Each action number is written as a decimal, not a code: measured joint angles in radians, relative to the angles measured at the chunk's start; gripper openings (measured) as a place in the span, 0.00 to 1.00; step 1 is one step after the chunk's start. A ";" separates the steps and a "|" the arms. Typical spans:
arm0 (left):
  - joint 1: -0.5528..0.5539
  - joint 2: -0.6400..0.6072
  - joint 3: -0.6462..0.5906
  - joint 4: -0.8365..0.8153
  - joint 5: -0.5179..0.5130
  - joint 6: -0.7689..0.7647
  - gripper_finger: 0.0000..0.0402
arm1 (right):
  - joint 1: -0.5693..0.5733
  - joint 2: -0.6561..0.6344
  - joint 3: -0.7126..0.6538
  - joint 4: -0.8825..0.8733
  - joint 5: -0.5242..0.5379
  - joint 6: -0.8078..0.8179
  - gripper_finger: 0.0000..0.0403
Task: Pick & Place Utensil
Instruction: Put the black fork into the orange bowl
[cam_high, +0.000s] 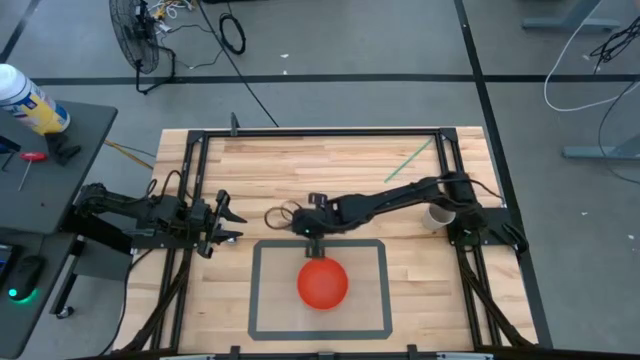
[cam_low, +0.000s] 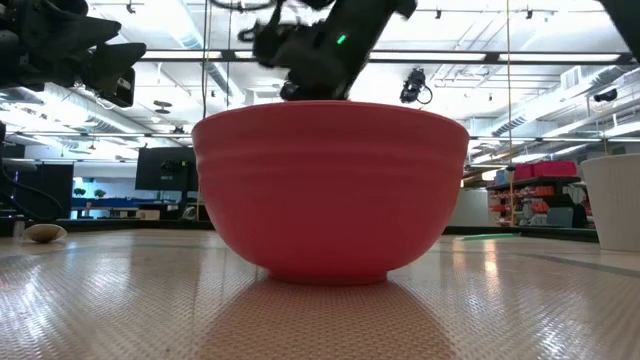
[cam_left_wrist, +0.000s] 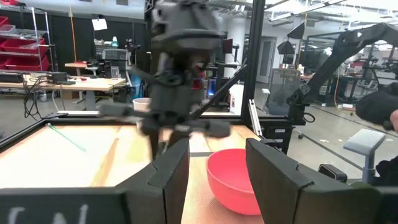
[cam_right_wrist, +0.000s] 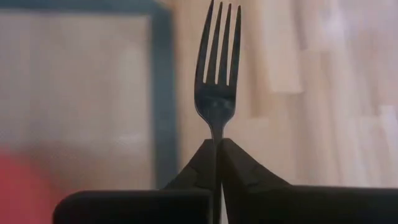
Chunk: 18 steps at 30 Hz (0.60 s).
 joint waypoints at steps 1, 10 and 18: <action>0.000 0.000 0.000 0.000 0.000 0.000 0.41 | 0.016 -0.010 0.000 -0.027 -0.007 0.008 0.01; 0.000 0.000 0.000 0.000 0.000 0.000 0.41 | 0.190 -0.080 0.000 -0.125 -0.037 0.040 0.01; 0.000 0.000 0.000 0.000 0.000 0.000 0.41 | 0.287 -0.083 0.000 -0.203 -0.100 0.079 0.02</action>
